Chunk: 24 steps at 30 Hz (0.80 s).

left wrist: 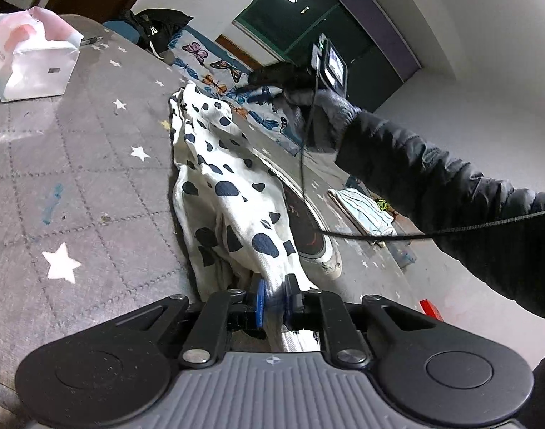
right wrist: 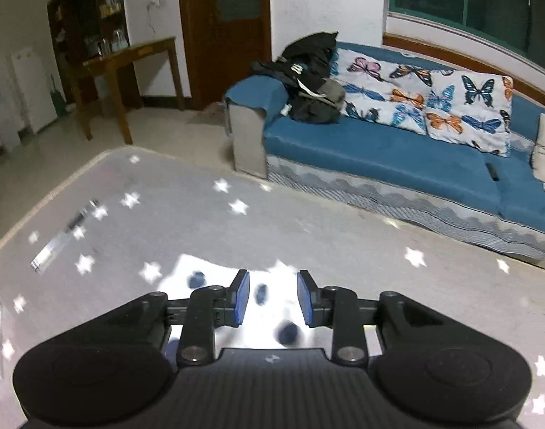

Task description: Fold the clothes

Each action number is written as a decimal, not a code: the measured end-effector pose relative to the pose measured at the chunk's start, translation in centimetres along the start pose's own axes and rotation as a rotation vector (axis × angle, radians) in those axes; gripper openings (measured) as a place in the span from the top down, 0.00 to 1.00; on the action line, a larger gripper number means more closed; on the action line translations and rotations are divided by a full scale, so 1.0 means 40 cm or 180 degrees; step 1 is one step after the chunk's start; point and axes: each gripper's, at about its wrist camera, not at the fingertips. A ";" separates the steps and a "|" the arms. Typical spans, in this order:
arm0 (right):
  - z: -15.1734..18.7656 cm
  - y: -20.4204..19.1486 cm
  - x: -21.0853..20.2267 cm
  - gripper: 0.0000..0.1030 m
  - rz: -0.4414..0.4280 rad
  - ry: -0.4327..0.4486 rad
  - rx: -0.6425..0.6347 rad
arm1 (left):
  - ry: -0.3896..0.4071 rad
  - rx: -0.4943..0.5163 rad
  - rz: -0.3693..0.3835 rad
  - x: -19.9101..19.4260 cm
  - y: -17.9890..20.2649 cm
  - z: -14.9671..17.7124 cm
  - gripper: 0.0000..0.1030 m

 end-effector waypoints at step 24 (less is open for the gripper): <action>0.111 -0.221 -0.015 0.69 -0.0772 -0.0377 -0.0328 | 0.0158 0.0154 -0.0127 -0.019 0.022 -0.022 0.62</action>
Point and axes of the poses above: each gripper's, at about its wrist camera, not at the fingertips, and x roughly the way its jaws point, y to its right, z to its underside, and after that the axes turned 12 degrees about y, right-handed
